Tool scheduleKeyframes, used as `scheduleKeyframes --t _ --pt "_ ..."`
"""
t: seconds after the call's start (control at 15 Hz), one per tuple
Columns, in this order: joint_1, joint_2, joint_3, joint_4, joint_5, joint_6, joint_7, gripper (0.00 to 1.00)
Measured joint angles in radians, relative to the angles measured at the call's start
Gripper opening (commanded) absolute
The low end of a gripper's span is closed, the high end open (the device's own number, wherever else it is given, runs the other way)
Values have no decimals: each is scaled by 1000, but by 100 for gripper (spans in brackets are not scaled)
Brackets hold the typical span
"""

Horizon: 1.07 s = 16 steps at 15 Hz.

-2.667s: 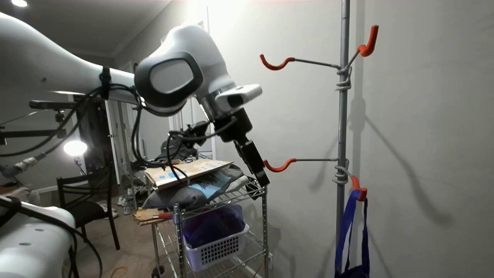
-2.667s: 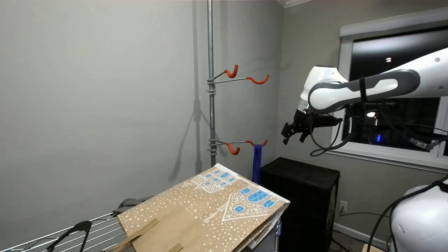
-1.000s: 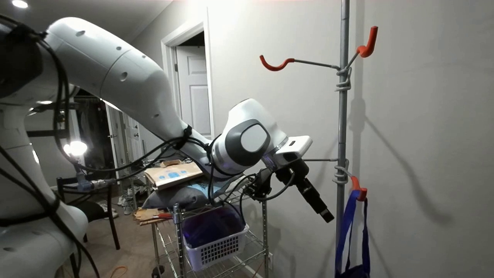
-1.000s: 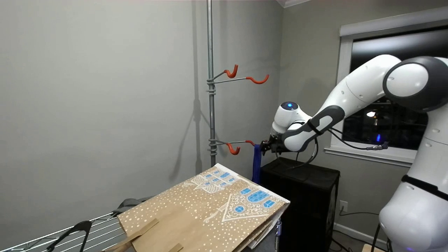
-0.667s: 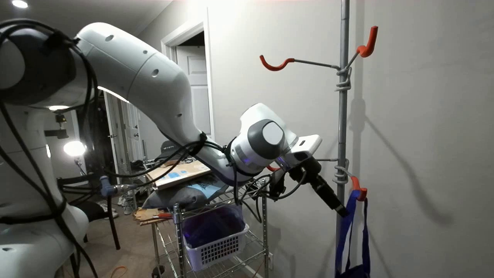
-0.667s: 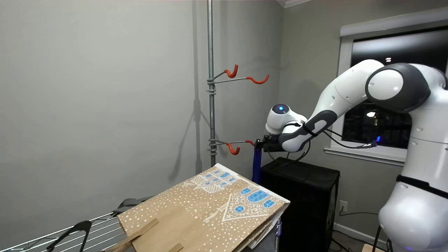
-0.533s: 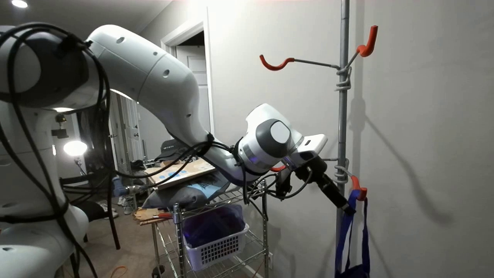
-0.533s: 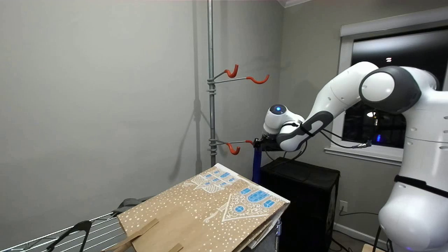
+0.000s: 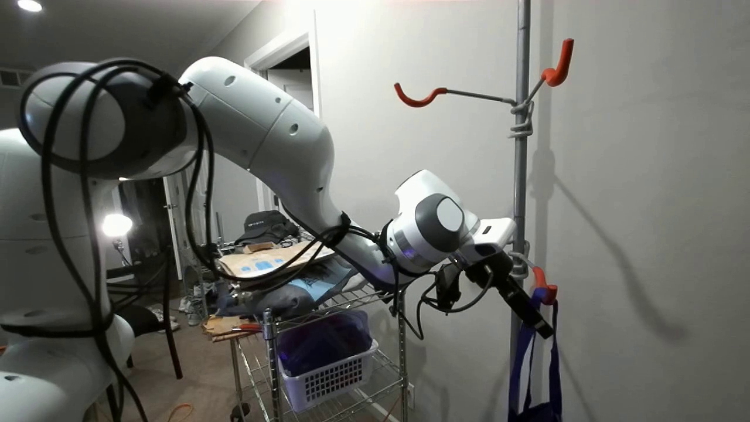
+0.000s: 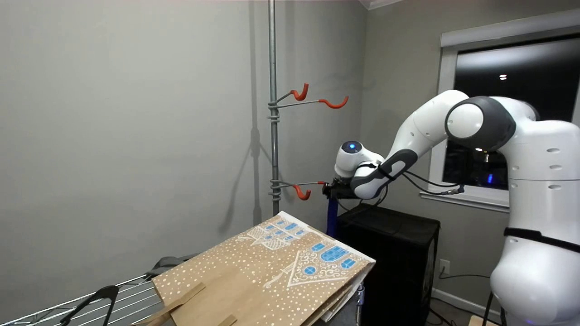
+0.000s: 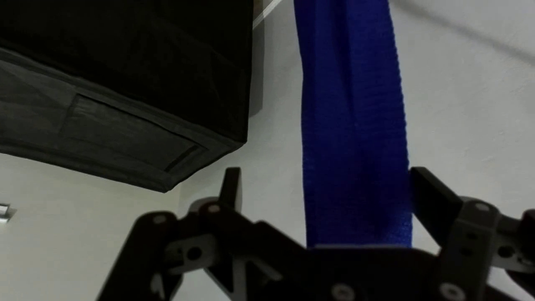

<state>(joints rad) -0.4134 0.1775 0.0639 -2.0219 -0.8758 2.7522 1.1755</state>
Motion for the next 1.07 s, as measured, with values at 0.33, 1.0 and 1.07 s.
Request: scheduleKeyframes --t 0.33,1.0,1.07 --pt "2 9 6 3 2 0 0 60" --pt "8 10 7 9 2 2 0 1" --pt "8 10 7 9 2 2 0 0"
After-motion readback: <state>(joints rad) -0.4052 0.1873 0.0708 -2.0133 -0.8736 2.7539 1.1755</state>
